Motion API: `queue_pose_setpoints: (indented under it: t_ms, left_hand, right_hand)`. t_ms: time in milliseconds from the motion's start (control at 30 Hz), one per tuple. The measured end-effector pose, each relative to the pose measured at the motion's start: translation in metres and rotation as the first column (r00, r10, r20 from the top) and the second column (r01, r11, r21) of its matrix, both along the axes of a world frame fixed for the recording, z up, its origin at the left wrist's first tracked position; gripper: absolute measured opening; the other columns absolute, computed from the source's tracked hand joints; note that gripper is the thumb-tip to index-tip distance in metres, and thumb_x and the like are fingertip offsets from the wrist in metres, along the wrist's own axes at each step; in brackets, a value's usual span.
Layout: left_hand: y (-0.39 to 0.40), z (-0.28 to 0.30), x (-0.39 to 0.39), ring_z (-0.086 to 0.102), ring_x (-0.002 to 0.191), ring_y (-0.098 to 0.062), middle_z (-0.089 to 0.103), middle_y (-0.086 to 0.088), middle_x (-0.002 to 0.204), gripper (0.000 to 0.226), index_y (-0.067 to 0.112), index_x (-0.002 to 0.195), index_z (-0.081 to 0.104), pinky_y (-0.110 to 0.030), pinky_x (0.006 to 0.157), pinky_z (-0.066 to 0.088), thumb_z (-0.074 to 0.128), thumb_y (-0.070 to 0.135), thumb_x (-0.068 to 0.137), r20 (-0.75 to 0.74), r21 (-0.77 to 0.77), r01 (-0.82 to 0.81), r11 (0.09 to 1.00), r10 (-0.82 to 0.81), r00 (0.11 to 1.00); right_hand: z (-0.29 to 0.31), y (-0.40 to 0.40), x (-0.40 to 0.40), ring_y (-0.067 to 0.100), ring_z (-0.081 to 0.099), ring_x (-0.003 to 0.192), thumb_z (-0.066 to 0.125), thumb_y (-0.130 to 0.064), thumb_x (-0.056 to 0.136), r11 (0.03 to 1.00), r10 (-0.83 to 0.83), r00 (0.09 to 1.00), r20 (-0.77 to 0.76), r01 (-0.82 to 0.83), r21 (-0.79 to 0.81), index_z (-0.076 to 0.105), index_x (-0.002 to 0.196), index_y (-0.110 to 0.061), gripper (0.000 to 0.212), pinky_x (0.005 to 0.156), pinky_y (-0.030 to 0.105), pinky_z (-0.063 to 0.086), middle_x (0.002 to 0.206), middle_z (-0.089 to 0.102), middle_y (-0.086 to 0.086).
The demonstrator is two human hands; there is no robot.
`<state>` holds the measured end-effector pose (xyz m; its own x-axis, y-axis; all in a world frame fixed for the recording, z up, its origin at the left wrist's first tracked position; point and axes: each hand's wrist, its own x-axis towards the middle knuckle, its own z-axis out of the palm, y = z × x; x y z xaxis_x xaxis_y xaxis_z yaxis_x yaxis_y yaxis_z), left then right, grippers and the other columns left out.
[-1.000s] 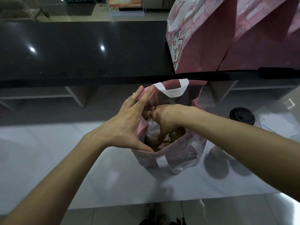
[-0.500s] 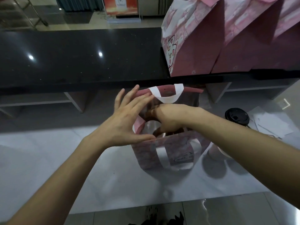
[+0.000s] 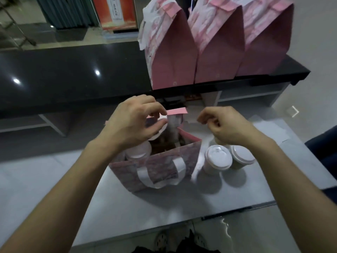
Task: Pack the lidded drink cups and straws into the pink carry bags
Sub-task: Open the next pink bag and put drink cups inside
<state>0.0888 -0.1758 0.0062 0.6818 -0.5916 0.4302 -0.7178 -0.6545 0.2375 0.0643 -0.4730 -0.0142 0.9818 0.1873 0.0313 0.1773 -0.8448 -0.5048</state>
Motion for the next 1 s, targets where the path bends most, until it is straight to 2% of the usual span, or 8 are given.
queue_pose_setpoints:
  t_ms: [67, 167, 233, 433, 567, 800, 900, 1000]
  left_hand:
    - [-0.019, 0.001, -0.005, 0.065, 0.090, -0.013, 0.070, 0.008, 0.098, 0.018, 0.022, 0.108, 0.080, -0.040, 0.081, 0.058, 0.074, 0.036, 0.099, -0.016, 0.003, -0.003, 1.000, 0.003, 1.000]
    - [-0.041, -0.005, -0.012, 0.066, 0.093, -0.012, 0.070, 0.010, 0.100, 0.019, 0.025, 0.110, 0.080, -0.041, 0.083, 0.059, 0.073, 0.039, 0.099, -0.051, 0.035, -0.052, 0.998, 0.054, 0.997]
    - [-0.051, -0.009, -0.017, 0.066, 0.094, -0.014, 0.071, 0.010, 0.101, 0.022, 0.026, 0.112, 0.080, -0.043, 0.084, 0.059, 0.072, 0.041, 0.098, -0.073, 0.058, -0.101, 0.993, 0.105, 0.992]
    - [-0.052, -0.014, -0.037, 0.067, 0.092, -0.013, 0.071, 0.013, 0.100, 0.018, 0.028, 0.110, 0.079, -0.043, 0.080, 0.059, 0.075, 0.040, 0.098, -0.115, 0.059, -0.223, 0.973, 0.228, 0.967]
    - [-0.033, -0.011, -0.042, 0.067, 0.083, -0.015, 0.072, 0.013, 0.090, 0.015, 0.026, 0.102, 0.081, -0.045, 0.077, 0.058, 0.075, 0.040, 0.098, -0.170, 0.095, -0.310, 0.946, 0.323, 0.931]
    - [0.006, -0.011, -0.045, 0.069, 0.074, -0.001, 0.071, 0.024, 0.078, 0.012, 0.035, 0.090, 0.079, -0.035, 0.071, 0.063, 0.072, 0.037, 0.100, -0.313, 0.174, -0.329, 0.928, 0.368, 0.875]
    - [0.020, -0.018, -0.037, 0.072, 0.082, 0.000, 0.076, 0.022, 0.093, 0.012, 0.040, 0.108, 0.080, -0.035, 0.080, 0.065, 0.071, 0.036, 0.101, -0.388, 0.263, -0.289, 0.920, 0.376, 0.841]
    - [0.031, -0.024, -0.030, 0.069, 0.103, 0.003, 0.075, 0.021, 0.122, 0.040, 0.046, 0.136, 0.069, -0.030, 0.093, 0.062, 0.076, 0.036, 0.098, -0.390, 0.256, -0.265, 0.930, 0.350, 0.852]
  right_hand:
    - [-0.023, -0.019, -0.002, 0.012, 0.068, 0.120, 0.067, -0.021, 0.096, 0.981, 0.033, 0.990, -0.140, -0.058, -0.184, 0.069, 0.135, -0.029, 0.040, 0.102, 0.028, 0.052, 0.133, 0.072, -0.008]
    - [-0.057, -0.034, -0.010, 0.021, 0.054, 0.141, 0.085, -0.057, 0.080, 0.918, 0.092, 0.936, -0.339, -0.212, -0.335, 0.046, 0.160, -0.030, 0.093, 0.113, 0.035, 0.045, 0.158, 0.053, -0.004]
    - [-0.078, -0.038, -0.011, 0.026, 0.052, 0.143, 0.092, -0.063, 0.069, 0.881, 0.136, 0.898, -0.418, -0.303, -0.363, 0.037, 0.165, -0.028, 0.115, 0.116, 0.038, 0.045, 0.159, 0.049, 0.000]
    - [-0.085, -0.046, -0.001, 0.031, 0.061, 0.123, 0.085, -0.056, 0.074, 0.833, 0.227, 0.919, -0.322, -0.354, -0.425, 0.040, 0.158, -0.022, 0.101, 0.098, 0.039, 0.053, 0.142, 0.059, 0.007]
    - [-0.023, -0.056, 0.013, 0.025, 0.058, 0.090, 0.072, -0.070, 0.066, 0.926, 0.180, 0.981, -0.078, -0.196, -0.324, 0.043, 0.128, -0.025, 0.082, 0.072, 0.037, 0.045, 0.114, 0.065, 0.003]
    - [0.079, -0.027, 0.029, 0.018, 0.057, 0.111, 0.072, -0.078, 0.073, 0.973, 0.089, 0.945, 0.315, -0.151, 0.177, 0.059, 0.136, -0.028, 0.082, 0.090, 0.033, 0.045, 0.123, 0.058, -0.002]
    - [0.092, 0.002, 0.029, 0.015, 0.059, 0.118, 0.074, -0.076, 0.077, 0.943, 0.106, 0.937, 0.333, -0.201, 0.266, 0.061, 0.142, -0.030, 0.080, 0.091, 0.025, 0.045, 0.131, 0.062, -0.004]
    - [0.088, 0.029, 0.029, 0.009, 0.060, 0.115, 0.072, -0.076, 0.077, 0.934, 0.131, 0.950, 0.284, -0.214, 0.284, 0.060, 0.142, -0.028, 0.081, 0.087, 0.014, 0.045, 0.131, 0.063, -0.009]
